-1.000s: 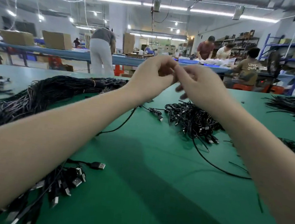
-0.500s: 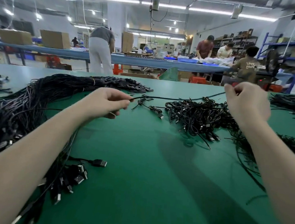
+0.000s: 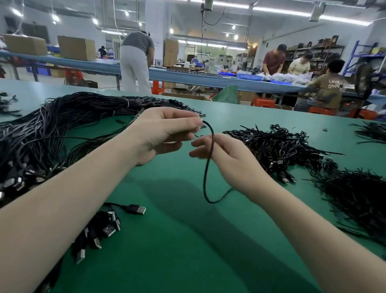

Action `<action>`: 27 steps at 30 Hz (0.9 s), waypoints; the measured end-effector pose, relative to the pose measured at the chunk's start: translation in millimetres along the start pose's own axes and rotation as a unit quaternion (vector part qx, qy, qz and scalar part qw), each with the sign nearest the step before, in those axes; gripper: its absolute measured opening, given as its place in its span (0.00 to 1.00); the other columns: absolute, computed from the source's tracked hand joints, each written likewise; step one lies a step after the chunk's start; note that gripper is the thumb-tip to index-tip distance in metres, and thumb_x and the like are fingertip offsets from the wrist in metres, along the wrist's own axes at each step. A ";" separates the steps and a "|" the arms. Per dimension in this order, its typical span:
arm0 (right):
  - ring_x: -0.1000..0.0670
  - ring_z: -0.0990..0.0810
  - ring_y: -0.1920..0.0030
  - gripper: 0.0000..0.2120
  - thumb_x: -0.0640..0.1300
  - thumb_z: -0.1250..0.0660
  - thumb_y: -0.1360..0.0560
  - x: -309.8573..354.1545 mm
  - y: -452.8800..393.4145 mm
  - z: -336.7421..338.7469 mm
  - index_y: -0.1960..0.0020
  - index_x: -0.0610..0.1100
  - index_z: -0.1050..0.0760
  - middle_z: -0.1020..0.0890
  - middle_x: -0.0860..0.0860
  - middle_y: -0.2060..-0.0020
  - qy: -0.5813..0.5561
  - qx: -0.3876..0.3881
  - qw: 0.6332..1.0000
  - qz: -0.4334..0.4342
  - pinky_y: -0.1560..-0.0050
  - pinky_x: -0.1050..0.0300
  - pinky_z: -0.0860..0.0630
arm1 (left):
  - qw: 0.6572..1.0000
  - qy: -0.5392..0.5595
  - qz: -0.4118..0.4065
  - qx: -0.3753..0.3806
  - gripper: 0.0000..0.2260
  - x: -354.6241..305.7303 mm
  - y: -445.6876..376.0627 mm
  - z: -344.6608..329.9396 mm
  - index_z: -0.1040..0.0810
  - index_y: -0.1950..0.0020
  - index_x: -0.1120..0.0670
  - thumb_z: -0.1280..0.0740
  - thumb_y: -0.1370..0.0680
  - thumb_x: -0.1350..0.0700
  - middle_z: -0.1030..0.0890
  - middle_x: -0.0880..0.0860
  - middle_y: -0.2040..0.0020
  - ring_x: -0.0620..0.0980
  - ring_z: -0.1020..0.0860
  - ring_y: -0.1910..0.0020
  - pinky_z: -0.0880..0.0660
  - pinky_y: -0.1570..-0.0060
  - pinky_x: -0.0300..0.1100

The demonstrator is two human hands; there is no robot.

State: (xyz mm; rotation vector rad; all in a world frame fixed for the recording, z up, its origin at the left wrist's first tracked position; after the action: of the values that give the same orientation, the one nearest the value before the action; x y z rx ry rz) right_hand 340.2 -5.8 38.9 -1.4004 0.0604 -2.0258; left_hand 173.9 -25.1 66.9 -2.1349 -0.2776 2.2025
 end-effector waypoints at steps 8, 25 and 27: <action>0.53 0.30 0.78 0.14 0.53 0.38 0.21 0.7 2.1 6.3 0.59 0.46 0.22 0.27 0.52 0.74 -0.232 -0.018 0.957 -0.172 0.76 0.62 0.32 | 0.999 0.026 0.011 -0.021 0.16 1.8 1.8 1.5 0.17 0.54 0.51 0.23 0.41 0.51 0.15 0.48 0.62 0.41 0.19 0.67 0.24 0.68 0.32; 0.53 0.38 0.77 0.14 0.53 0.44 0.19 -1.3 12.2 -12.3 0.58 0.47 0.28 0.35 0.53 0.74 -0.251 0.131 0.947 -0.153 0.74 0.64 0.40 | 0.987 0.153 0.035 0.026 0.18 -1.2 5.4 -22.2 0.19 0.54 0.52 0.46 0.17 0.47 0.15 0.49 0.61 0.46 0.16 0.61 0.22 0.67 0.35; 0.54 0.39 0.76 0.16 0.54 0.43 0.19 -7.3 14.8 -12.4 0.59 0.48 0.24 0.36 0.53 0.73 -0.224 0.178 0.943 -0.168 0.74 0.63 0.43 | 0.980 0.194 0.030 0.015 0.19 -9.5 4.5 -18.1 0.19 0.58 0.52 0.45 0.17 0.47 0.17 0.48 0.65 0.45 0.17 0.64 0.22 0.65 0.35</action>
State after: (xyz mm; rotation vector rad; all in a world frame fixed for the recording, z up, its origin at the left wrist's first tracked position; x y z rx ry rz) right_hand 338.4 -17.3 21.8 -1.6706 -0.7514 -1.7966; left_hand 192.7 -29.6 75.1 -2.5175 -0.1563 1.7455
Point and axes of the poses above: each hand's wrist, its own y-axis away from the middle knuckle, its own z-axis out of the back of the hand, x = y × z, the point moved 1 cm from there along -y, towards the middle knuckle
